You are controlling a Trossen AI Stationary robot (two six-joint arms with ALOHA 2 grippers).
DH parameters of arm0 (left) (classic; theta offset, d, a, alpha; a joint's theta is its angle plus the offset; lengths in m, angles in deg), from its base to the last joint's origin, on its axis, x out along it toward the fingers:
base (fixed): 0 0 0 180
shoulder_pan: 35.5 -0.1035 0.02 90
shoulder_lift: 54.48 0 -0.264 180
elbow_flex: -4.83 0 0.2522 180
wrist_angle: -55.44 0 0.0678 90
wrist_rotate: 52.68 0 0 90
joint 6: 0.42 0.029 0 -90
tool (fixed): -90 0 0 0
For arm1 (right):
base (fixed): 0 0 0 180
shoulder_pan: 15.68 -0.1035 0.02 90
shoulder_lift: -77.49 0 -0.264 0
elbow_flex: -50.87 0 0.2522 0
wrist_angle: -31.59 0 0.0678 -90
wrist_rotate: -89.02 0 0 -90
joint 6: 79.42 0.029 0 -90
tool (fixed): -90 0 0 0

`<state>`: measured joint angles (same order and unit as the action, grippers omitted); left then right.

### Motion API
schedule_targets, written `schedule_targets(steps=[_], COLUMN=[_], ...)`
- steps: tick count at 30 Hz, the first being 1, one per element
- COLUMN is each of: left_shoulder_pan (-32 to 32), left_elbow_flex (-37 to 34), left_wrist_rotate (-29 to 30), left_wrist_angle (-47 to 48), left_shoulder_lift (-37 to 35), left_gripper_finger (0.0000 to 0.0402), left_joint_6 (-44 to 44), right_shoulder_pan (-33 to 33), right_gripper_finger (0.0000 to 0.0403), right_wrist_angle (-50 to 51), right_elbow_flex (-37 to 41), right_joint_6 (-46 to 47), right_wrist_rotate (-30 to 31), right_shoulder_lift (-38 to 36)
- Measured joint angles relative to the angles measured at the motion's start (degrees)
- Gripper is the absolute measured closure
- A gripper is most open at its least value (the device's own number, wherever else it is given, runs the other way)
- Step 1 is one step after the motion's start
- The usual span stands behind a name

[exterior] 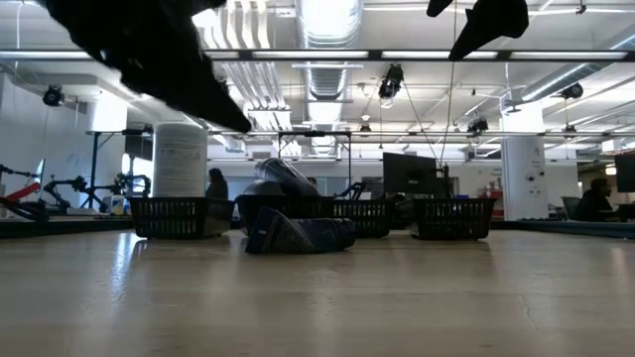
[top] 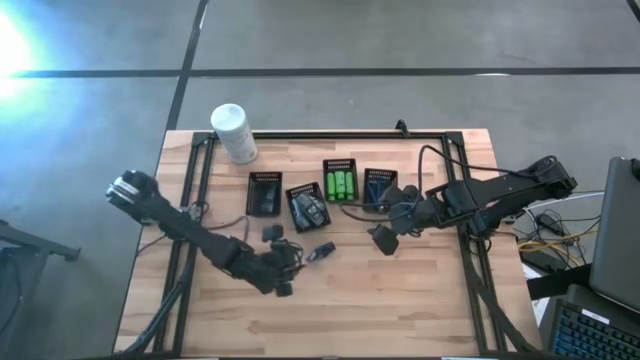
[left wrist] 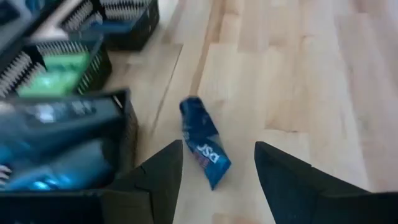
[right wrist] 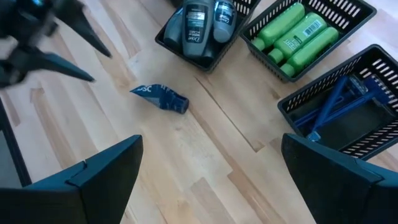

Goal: Pick & Place Travel size toiletries
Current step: Put the shaving cream into the left bin

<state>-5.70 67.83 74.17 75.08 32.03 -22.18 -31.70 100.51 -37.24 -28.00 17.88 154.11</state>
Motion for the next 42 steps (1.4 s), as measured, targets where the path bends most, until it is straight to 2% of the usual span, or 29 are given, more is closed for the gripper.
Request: schedule_targets(steps=[3,9,12,16,24,30,38,42], left_shoulder_pan=[-0.07,0.96,0.96,0.68,-1.43,-2.51,-2.58,-2.59], left_elbow_flex=[0.20,3.86,5.12,5.81,5.90,5.86,5.90,5.92], left_wrist_rotate=[0.25,0.20,0.37,4.21,4.89,4.66,5.30,5.25], left_wrist_angle=[-3.30,-3.61,-3.79,-3.50,-3.26,-3.68,-4.35,-5.05], left_shoulder_lift=[4.58,11.93,13.94,16.38,19.38,21.17,22.96,22.89], left_gripper_finger=[0.0197,0.0194,0.0187,0.0179,0.0189,0.0245,0.0379,0.0395], left_joint_6=[-2.32,0.25,-0.54,-0.91,-4.01,-5.39,-5.36,-5.30], right_shoulder_pan=[0.00,0.00,0.00,0.01,0.00,0.00,0.00,0.02], right_gripper_finger=[0.0023,0.0023,0.0023,0.0023,0.0023,0.0023,0.0023,0.0023], right_wrist_angle=[0.11,1.01,1.93,1.90,1.76,1.70,1.62,1.62], right_elbow_flex=[0.00,0.29,0.64,1.13,2.26,3.09,3.23,3.23], right_joint_6=[0.00,0.00,0.50,0.49,0.68,1.35,3.54,4.11], right_wrist_rotate=[-0.02,-2.45,-2.60,-2.60,-2.61,-2.61,-2.89,-2.91], right_shoulder_lift=[0.00,0.00,0.00,0.00,0.00,0.00,0.00,0.00])
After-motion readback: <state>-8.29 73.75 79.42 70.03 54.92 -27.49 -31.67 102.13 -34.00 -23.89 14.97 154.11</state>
